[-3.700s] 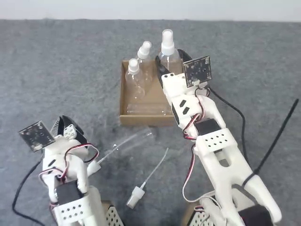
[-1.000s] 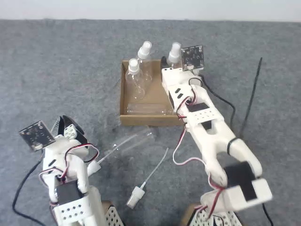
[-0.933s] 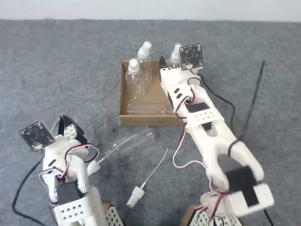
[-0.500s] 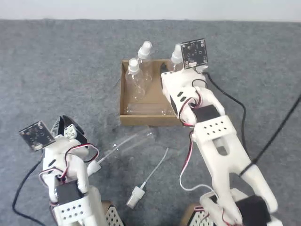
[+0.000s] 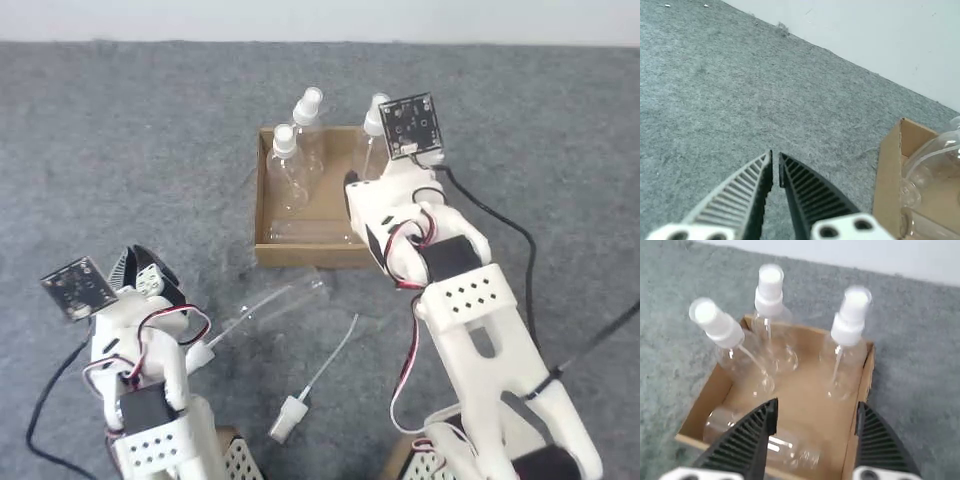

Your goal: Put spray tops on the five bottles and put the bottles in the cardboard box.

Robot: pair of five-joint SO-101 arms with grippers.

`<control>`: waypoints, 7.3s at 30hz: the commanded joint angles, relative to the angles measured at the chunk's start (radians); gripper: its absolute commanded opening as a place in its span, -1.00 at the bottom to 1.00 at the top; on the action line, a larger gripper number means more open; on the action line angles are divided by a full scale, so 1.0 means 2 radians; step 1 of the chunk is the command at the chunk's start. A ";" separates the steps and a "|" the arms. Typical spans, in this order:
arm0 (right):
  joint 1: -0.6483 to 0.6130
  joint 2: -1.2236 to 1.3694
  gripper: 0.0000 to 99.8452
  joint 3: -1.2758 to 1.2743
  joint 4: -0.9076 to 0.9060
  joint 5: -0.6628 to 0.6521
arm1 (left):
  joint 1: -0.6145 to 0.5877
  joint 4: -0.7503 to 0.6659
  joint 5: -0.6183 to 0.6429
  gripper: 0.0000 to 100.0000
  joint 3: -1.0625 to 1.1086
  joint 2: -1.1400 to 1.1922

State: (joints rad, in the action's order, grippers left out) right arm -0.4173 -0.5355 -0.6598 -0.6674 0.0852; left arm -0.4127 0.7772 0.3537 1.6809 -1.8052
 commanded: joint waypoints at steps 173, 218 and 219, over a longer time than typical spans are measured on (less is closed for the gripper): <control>-0.093 0.551 -0.91 0.677 -0.451 -0.360 | -0.074 -0.076 0.002 -0.98 0.002 -0.007; -0.091 0.659 -0.93 0.671 -0.414 -0.362 | -0.074 -0.070 0.002 -0.98 0.002 -0.007; -0.091 0.653 -0.97 0.671 -0.414 -0.362 | -0.074 -0.070 0.002 -0.98 0.002 -0.007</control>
State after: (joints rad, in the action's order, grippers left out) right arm -0.5907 0.7887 0.6767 -1.5021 -0.6314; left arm -0.5600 0.6559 0.3552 1.6978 -1.8036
